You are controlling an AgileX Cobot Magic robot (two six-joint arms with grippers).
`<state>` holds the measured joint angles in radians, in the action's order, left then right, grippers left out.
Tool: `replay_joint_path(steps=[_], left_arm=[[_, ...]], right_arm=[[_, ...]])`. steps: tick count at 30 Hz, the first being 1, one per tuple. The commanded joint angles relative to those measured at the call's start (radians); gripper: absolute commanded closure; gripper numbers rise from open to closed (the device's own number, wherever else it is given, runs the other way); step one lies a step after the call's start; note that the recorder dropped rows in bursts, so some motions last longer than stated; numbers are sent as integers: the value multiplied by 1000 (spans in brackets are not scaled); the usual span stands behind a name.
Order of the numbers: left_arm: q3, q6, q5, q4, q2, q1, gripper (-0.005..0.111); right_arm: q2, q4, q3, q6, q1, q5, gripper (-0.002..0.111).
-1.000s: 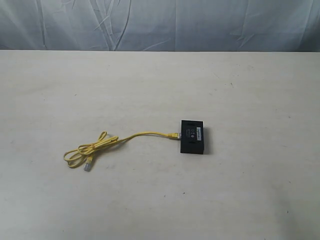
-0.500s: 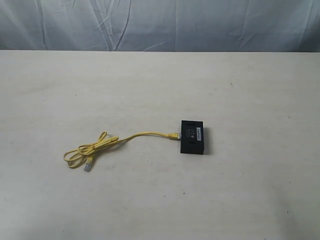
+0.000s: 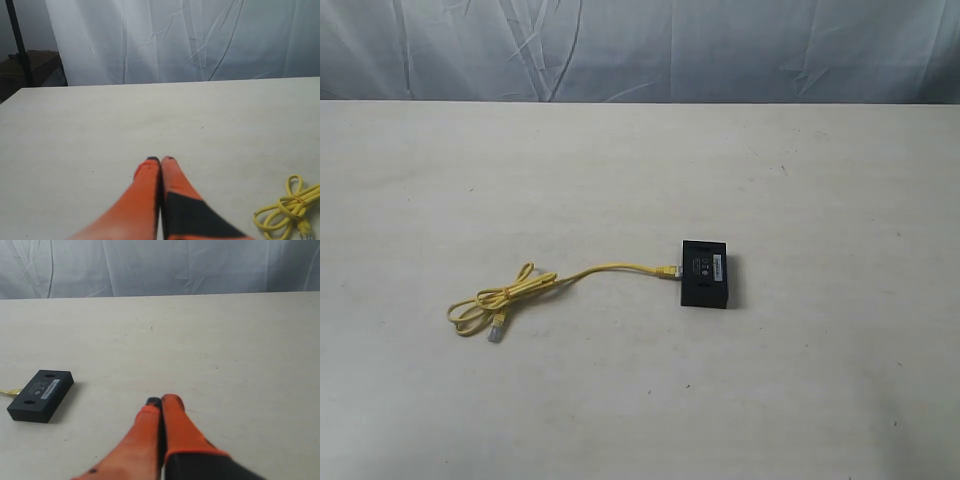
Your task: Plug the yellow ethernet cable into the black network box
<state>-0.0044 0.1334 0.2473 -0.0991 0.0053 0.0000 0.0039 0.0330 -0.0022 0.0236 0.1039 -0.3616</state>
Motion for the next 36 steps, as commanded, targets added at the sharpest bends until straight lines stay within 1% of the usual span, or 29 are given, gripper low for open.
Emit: replay_joint_path(steps=[1, 7, 13, 36], left_arm=[[4, -55, -13, -3, -5, 1, 107], [4, -133, -13, 11, -5, 1, 107], [4, -133, -13, 52, -5, 1, 107], [4, -133, -13, 52, -5, 1, 107]], right_arm=[[-4, 1, 2, 1, -6, 10, 109], [-4, 1, 2, 1, -6, 10, 109], [-4, 1, 2, 1, -6, 10, 109], [-4, 1, 2, 1, -6, 10, 109]])
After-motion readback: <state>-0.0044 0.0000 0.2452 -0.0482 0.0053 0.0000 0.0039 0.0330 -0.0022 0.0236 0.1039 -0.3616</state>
